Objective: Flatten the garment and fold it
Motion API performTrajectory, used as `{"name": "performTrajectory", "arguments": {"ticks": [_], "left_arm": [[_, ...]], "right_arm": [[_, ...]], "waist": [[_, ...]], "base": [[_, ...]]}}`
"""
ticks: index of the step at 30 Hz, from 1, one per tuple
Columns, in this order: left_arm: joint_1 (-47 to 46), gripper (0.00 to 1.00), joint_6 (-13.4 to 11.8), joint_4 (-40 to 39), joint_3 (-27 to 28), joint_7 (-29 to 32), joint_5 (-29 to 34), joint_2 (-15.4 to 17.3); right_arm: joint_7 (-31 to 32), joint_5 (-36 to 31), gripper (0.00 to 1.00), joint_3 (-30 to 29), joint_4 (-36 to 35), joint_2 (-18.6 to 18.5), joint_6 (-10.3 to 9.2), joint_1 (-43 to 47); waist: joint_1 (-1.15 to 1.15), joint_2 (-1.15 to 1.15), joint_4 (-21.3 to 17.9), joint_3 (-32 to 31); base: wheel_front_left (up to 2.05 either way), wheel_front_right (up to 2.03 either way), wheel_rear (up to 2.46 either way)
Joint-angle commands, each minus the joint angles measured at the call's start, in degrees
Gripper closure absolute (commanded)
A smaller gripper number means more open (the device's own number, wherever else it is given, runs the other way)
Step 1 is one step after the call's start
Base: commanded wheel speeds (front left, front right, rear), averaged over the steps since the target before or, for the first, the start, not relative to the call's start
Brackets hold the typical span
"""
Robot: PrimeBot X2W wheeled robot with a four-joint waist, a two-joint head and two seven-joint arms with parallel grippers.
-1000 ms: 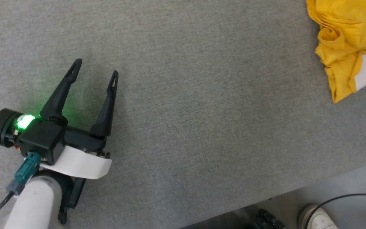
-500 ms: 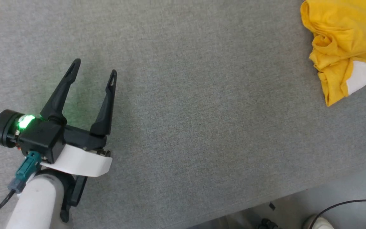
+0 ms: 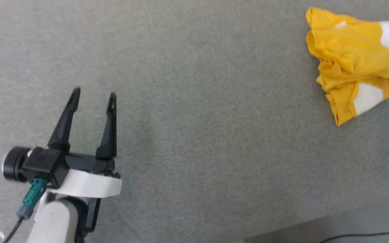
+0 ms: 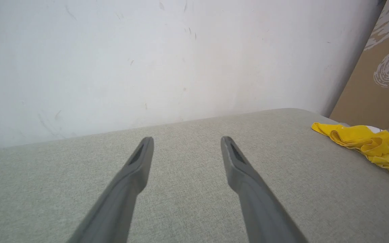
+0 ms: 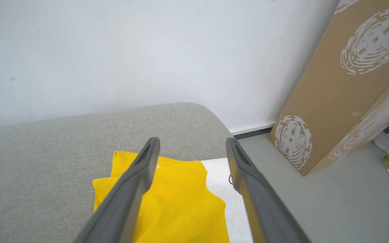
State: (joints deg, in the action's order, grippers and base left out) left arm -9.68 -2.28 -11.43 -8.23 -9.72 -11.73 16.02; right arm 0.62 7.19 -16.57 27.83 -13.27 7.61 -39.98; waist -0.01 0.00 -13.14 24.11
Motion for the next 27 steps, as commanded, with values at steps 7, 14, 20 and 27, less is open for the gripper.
{"name": "performTrajectory", "arguments": {"ticks": [7, 14, 20, 27], "left_arm": [[5.24, 0.00, -2.28, 3.09, 0.99, -3.75, -0.76, -1.80], [8.35, 0.00, -5.00, 4.51, 2.35, -4.91, -0.16, -3.53], [9.55, 0.00, -4.91, 6.23, 1.34, -5.20, 0.88, -4.52], [11.78, 0.00, -3.56, 7.18, -0.31, -5.26, 1.68, -5.54]], "right_arm": [[-0.58, 2.04, 0.00, 1.12, -15.34, 5.61, -0.12, 14.83], [-1.46, -0.02, 0.00, 2.94, -24.75, 9.14, -0.12, 25.18], [-4.30, -1.05, 0.00, 4.24, -26.66, 10.30, -0.12, 31.97], [-10.43, 1.13, 0.00, 3.57, -22.66, 10.37, -0.12, 37.79]], "waist": [[0.01, 0.00, 6.28, -11.70], [0.01, 0.00, 9.51, -16.96], [0.01, 0.00, 11.59, -20.47], [0.01, 0.00, 13.39, -22.75]], "base": [[0.00, 0.00, 0.00], [0.00, 0.00, 0.00], [0.00, 0.00, 0.00], [0.00, 0.00, 0.00]]}}
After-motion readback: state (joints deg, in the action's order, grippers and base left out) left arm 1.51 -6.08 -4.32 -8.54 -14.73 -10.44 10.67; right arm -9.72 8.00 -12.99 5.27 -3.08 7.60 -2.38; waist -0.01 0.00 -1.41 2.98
